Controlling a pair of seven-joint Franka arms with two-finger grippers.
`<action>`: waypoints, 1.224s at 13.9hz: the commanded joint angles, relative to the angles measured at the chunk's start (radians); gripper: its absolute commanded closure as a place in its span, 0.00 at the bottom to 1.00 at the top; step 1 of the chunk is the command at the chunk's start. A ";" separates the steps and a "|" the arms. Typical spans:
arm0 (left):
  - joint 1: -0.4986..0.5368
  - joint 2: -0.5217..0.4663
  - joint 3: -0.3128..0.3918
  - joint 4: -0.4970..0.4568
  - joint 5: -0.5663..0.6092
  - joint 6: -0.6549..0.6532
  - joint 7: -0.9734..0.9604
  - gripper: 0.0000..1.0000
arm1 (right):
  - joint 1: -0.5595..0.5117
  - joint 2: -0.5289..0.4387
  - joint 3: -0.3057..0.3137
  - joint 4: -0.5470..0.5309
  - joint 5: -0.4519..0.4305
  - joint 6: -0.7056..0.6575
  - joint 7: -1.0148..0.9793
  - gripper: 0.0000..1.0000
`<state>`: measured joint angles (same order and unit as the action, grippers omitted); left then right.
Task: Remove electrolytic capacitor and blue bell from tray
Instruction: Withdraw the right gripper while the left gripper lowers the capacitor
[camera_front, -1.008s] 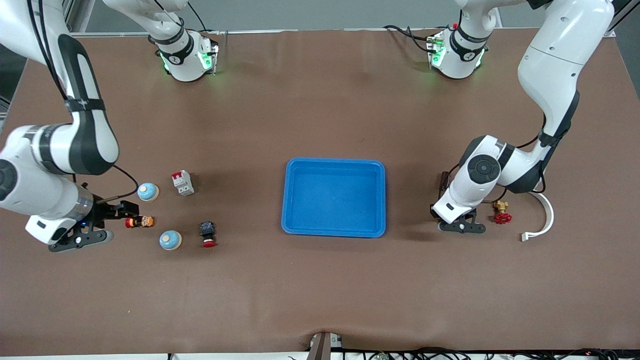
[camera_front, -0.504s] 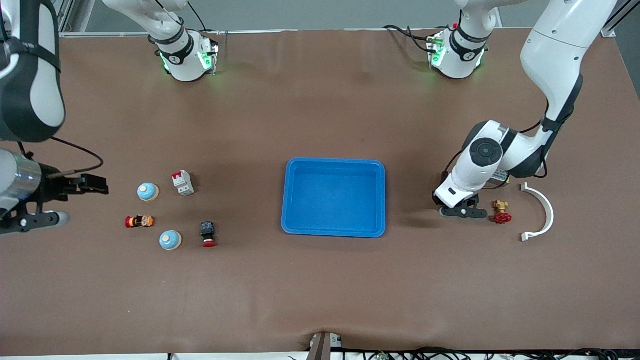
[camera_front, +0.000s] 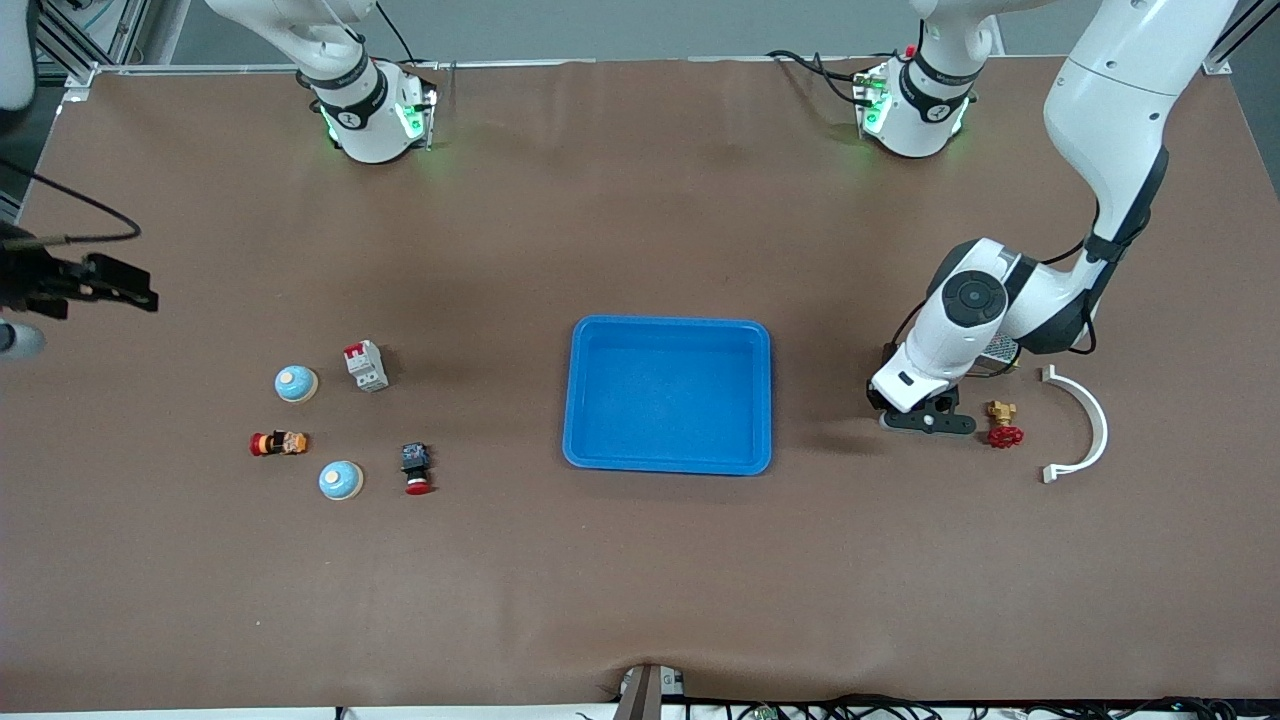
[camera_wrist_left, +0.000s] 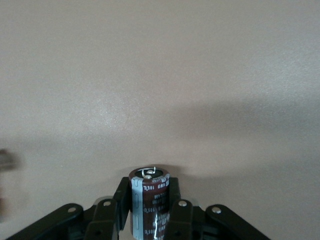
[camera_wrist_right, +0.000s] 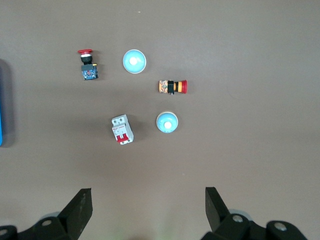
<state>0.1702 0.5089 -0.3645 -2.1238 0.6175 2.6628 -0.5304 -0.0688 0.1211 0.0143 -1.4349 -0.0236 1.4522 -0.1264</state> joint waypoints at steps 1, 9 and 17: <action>0.047 0.013 -0.008 -0.007 0.057 0.048 0.004 1.00 | -0.051 -0.196 0.004 -0.272 0.054 0.129 0.013 0.00; 0.052 0.036 -0.010 0.008 0.094 0.074 -0.022 1.00 | -0.071 -0.242 0.003 -0.325 0.042 0.186 0.014 0.00; 0.005 0.036 -0.011 0.018 0.094 0.071 -0.114 1.00 | -0.083 -0.222 0.004 -0.283 0.047 0.158 0.013 0.00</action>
<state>0.1759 0.5357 -0.3736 -2.1181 0.6835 2.7264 -0.6139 -0.1350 -0.1017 0.0054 -1.7347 0.0156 1.6260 -0.1238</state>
